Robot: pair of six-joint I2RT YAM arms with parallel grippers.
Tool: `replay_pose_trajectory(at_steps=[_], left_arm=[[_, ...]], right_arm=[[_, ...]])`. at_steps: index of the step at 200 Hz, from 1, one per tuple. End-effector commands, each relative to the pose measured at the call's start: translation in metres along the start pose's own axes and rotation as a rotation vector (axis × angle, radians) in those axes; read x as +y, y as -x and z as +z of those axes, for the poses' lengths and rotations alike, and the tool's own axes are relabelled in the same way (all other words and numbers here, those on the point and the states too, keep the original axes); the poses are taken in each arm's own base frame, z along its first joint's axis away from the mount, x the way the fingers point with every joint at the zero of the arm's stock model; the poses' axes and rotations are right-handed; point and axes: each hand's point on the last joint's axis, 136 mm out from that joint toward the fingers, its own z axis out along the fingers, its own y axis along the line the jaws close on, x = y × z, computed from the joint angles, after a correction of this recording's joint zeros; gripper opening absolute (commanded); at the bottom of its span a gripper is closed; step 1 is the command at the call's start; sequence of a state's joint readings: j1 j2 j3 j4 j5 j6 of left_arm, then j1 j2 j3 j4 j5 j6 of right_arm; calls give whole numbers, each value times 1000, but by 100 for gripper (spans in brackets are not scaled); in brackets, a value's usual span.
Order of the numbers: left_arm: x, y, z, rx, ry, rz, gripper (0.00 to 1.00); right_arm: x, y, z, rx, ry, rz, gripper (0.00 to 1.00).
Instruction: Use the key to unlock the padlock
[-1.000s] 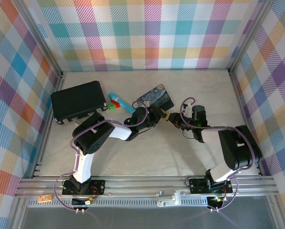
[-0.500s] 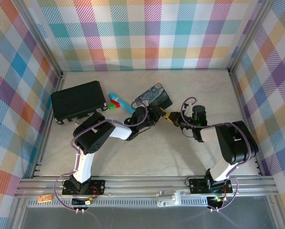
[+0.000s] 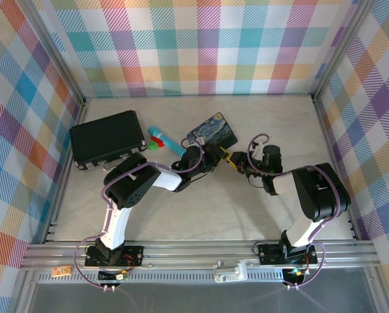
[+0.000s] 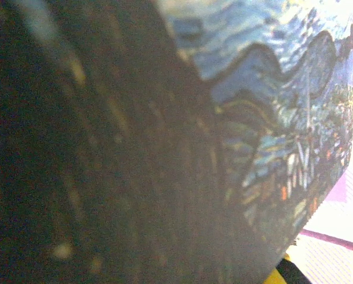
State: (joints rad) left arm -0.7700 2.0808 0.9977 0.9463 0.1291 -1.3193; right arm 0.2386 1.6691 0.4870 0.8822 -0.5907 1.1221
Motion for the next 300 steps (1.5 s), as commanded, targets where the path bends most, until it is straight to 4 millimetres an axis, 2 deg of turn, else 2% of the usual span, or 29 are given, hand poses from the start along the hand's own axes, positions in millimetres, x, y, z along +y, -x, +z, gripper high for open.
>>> replay_pose_trajectory(at_steps=[1, 28, 59, 116, 175, 210, 258, 300], left_arm=[[-20, -27, 4, 110, -76, -22, 0], [-25, -27, 2, 109, -92, -20, 0], [-30, -28, 2, 121, -104, 3, 0], [-25, -26, 0, 135, -135, 46, 0], [-18, -23, 5, 125, -145, 121, 0], [-11, -20, 10, 88, -147, 146, 0], [-10, -23, 18, 54, -162, 174, 0], [-10, -19, 20, 48, -147, 187, 0]], right_arm=[[22, -5, -1, 14, 73, -60, 19], [28, -5, -2, 16, 93, -87, 17], [32, -6, -1, 24, 114, -101, 0], [53, -9, -9, 54, 143, 101, 0], [78, 5, -26, -32, 173, 385, 0], [76, 14, -20, -55, 230, 567, 0], [56, 10, 10, -80, 319, 780, 0], [49, 10, 14, -117, 305, 781, 0]])
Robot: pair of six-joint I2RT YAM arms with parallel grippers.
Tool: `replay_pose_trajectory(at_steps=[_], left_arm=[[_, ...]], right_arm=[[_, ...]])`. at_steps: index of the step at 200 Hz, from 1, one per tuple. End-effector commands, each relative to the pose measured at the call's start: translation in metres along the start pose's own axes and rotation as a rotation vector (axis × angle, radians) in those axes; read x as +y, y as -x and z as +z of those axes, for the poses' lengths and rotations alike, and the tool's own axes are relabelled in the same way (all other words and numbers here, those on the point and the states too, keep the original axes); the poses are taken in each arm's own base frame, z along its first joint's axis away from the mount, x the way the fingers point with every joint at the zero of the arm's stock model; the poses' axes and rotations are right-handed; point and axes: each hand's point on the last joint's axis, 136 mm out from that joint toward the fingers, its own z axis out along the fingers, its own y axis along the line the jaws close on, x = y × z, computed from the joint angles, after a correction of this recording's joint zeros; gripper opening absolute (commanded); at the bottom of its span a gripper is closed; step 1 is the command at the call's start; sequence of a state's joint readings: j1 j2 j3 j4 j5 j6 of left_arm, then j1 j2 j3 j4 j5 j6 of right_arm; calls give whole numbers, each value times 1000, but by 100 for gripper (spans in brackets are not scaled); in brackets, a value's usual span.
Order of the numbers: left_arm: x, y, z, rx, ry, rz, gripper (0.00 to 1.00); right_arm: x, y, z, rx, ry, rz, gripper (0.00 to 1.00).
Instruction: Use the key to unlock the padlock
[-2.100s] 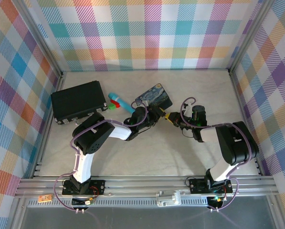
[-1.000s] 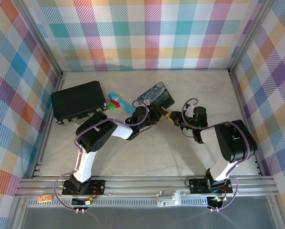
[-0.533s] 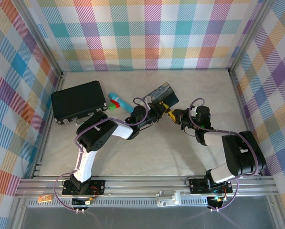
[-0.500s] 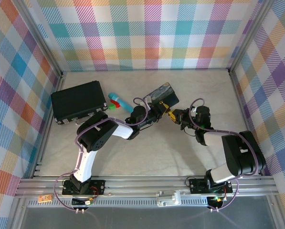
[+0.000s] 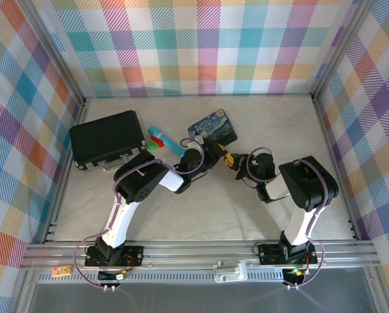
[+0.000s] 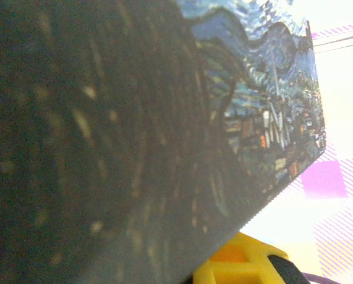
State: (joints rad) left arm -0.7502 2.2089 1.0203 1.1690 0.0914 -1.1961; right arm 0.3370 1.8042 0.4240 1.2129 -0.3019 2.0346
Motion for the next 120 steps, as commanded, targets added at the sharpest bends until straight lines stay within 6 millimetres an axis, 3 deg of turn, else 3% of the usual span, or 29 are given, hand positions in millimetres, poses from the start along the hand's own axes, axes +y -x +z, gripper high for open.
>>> replay_pose_trajectory(at_steps=[1, 12, 28, 49, 75, 120], left_arm=[[-21, -36, 7, 126, -53, 46, 0], [-19, -33, 7, 124, -32, 41, 0], [-18, -27, 6, 116, 1, 43, 0], [-19, -20, 4, 108, 32, 61, 0], [-20, -11, 3, 83, 42, 55, 0], [-24, -2, 7, 62, 57, 45, 0]], right_arm=[[39, -44, 1, 149, 148, -9, 0], [37, -43, 2, 151, 140, -47, 0], [23, -38, 4, 139, 86, -111, 11], [5, -26, 1, 101, 37, -203, 17], [-5, -12, -5, 53, 10, -293, 22], [-27, 6, -10, 23, -99, -393, 39]])
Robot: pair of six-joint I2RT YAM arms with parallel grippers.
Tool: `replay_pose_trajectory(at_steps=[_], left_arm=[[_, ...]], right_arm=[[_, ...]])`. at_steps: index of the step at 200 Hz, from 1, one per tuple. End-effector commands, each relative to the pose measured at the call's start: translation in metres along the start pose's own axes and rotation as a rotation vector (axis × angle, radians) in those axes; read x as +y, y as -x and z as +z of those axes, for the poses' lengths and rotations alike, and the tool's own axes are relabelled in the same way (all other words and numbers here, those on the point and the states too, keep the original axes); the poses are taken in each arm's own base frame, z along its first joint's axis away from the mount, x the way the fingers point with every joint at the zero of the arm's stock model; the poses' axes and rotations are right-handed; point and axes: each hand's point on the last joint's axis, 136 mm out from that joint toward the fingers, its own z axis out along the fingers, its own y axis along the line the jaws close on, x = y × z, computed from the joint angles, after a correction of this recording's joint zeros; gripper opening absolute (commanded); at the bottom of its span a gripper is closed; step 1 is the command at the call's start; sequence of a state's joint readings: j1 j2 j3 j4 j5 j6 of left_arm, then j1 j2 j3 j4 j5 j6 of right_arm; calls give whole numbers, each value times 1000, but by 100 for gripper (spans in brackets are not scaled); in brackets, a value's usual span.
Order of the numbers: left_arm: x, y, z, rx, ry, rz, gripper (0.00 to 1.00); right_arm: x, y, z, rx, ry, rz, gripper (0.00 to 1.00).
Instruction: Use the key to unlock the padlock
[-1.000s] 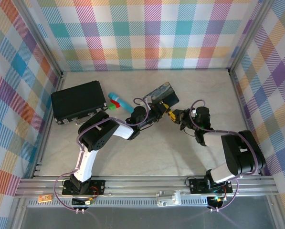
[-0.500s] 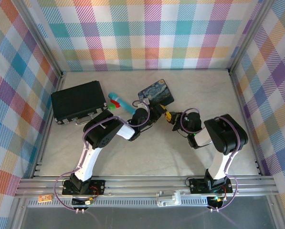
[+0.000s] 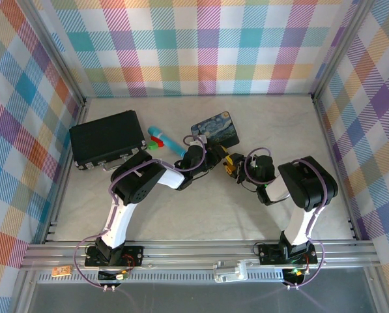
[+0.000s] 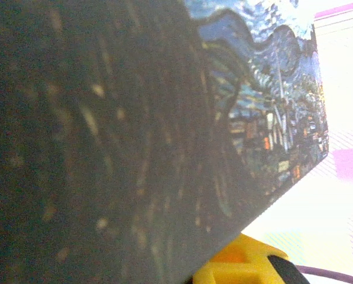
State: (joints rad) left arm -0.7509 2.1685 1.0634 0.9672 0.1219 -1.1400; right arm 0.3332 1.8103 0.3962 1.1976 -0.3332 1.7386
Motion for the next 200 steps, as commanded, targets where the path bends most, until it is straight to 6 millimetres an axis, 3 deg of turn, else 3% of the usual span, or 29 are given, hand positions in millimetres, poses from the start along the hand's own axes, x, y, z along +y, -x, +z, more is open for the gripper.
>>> replay_pose_trajectory(at_steps=[1, 27, 78, 146, 194, 200], left_arm=[[-33, 7, 0, -3, -50, 3, 0], [-38, 10, -2, -3, -26, 20, 0], [-28, 11, -4, 30, 67, 31, 0], [-14, -5, -4, 120, 191, 110, 0], [5, -10, -5, 132, 275, 161, 0], [8, -11, -5, 135, 284, 162, 3]], right_arm=[[-10, 1, -4, 14, -48, -120, 39], [-27, 5, -14, 9, -116, -185, 43], [-28, 4, -36, 36, -276, -414, 47], [1, 15, -67, 23, -517, -801, 55], [17, 23, -83, 8, -625, -982, 61], [19, 23, -84, 9, -629, -1001, 61]])
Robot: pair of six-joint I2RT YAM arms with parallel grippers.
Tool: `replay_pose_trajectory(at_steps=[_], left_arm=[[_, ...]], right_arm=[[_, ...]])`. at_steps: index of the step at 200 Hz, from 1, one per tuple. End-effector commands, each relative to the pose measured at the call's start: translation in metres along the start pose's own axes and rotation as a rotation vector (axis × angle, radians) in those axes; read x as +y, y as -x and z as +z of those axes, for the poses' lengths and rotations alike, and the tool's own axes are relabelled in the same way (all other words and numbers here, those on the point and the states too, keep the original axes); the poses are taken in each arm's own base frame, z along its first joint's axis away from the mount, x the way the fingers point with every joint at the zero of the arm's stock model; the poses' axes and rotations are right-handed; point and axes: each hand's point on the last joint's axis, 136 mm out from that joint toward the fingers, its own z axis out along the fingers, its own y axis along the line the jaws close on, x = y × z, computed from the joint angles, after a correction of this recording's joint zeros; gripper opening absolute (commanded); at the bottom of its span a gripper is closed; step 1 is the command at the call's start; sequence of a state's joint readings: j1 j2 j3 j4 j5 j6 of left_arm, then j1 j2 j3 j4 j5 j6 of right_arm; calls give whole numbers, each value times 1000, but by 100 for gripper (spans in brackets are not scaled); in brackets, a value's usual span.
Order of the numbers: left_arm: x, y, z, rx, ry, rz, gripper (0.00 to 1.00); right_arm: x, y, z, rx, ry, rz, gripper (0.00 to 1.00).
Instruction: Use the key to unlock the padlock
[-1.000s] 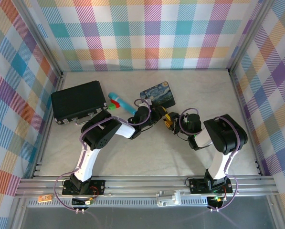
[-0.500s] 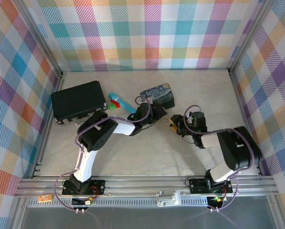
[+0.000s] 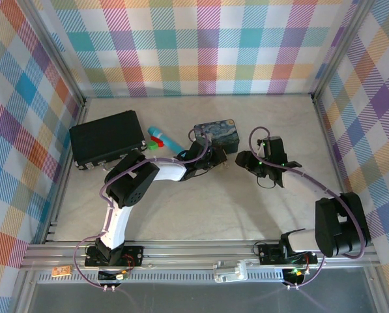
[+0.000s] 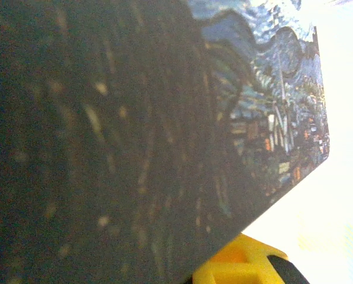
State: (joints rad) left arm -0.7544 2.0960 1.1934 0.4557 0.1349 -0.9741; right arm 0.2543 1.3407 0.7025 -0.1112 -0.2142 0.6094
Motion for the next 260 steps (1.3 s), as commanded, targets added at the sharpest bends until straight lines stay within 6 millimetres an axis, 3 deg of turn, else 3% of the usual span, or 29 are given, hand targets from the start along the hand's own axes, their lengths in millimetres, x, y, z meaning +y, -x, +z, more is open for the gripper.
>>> replay_pose_trajectory(at_steps=[1, 46, 61, 74, 90, 141, 194, 226, 260], left_arm=[[-13, 2, -6, -1, 9, 36, 4], [-18, 2, -10, 6, 4, 40, 44], [-26, 5, -20, -7, -14, 44, 52], [-30, 9, -33, -24, -23, 45, 65], [-31, 12, -52, -44, -28, 42, 70], [-6, 29, -112, -88, 9, 0, 74], [22, 74, -166, -206, 77, -19, 74], [31, 88, -187, -274, 90, -36, 74], [38, 86, -193, -289, 105, -39, 74]], right_arm=[[-10, 1, -16, 13, -92, -138, 61], [-6, 3, -24, 14, -96, -214, 65], [-5, 3, -24, 21, -104, -236, 67], [-2, 4, -24, 26, -115, -264, 72], [4, 3, -23, 30, -115, -303, 75], [32, -15, 4, 109, -172, -503, 72], [42, -22, 45, 174, -322, -653, 62], [50, -19, 72, 165, -407, -750, 56], [48, -16, 91, 145, -495, -789, 48]])
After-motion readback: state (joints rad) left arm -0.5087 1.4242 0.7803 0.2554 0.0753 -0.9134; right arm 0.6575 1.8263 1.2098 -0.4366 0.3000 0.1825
